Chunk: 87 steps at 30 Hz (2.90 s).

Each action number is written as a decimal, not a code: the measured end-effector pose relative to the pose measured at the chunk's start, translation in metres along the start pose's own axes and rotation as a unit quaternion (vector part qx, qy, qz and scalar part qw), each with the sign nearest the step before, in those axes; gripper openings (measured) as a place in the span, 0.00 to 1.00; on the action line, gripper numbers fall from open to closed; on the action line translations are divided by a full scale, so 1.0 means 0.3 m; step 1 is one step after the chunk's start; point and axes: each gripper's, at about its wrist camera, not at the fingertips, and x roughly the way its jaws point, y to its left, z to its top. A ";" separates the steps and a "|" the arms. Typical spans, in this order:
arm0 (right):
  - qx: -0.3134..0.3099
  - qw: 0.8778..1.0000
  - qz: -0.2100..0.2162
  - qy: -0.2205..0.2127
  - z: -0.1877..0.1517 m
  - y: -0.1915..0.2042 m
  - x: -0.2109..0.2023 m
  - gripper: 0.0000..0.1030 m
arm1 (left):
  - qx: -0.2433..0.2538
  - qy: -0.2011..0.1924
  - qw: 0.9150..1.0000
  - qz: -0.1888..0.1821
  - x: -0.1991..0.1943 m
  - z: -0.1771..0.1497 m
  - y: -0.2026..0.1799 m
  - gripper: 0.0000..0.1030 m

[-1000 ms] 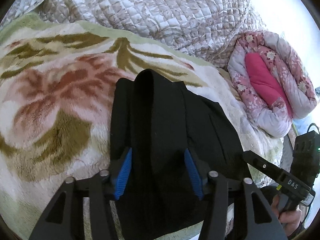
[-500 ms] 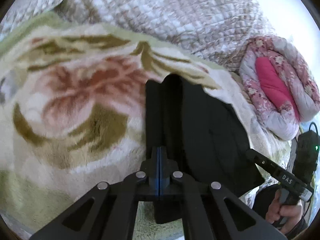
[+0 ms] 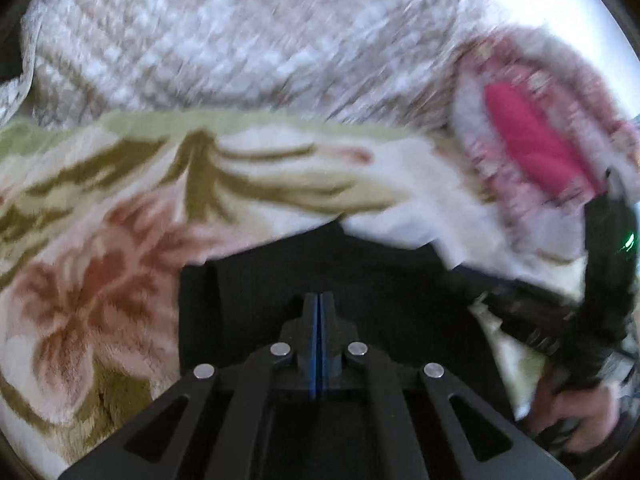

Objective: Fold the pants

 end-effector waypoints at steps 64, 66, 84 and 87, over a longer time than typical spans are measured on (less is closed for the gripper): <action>0.034 0.998 0.052 0.016 -0.224 0.042 -0.252 0.44 | -0.044 0.008 0.999 0.001 -0.244 -0.196 0.085 0.51; 0.038 0.998 0.054 0.017 -0.216 0.032 -0.241 0.44 | -0.047 0.009 0.999 0.000 -0.233 -0.192 0.097 0.51; 0.061 0.997 0.048 0.018 -0.188 -0.001 -0.164 0.47 | -0.047 0.011 0.998 -0.036 -0.161 -0.155 0.120 0.52; 0.060 0.997 0.053 0.016 -0.191 0.003 -0.172 0.47 | -0.054 0.023 0.997 -0.046 -0.140 -0.188 0.117 0.52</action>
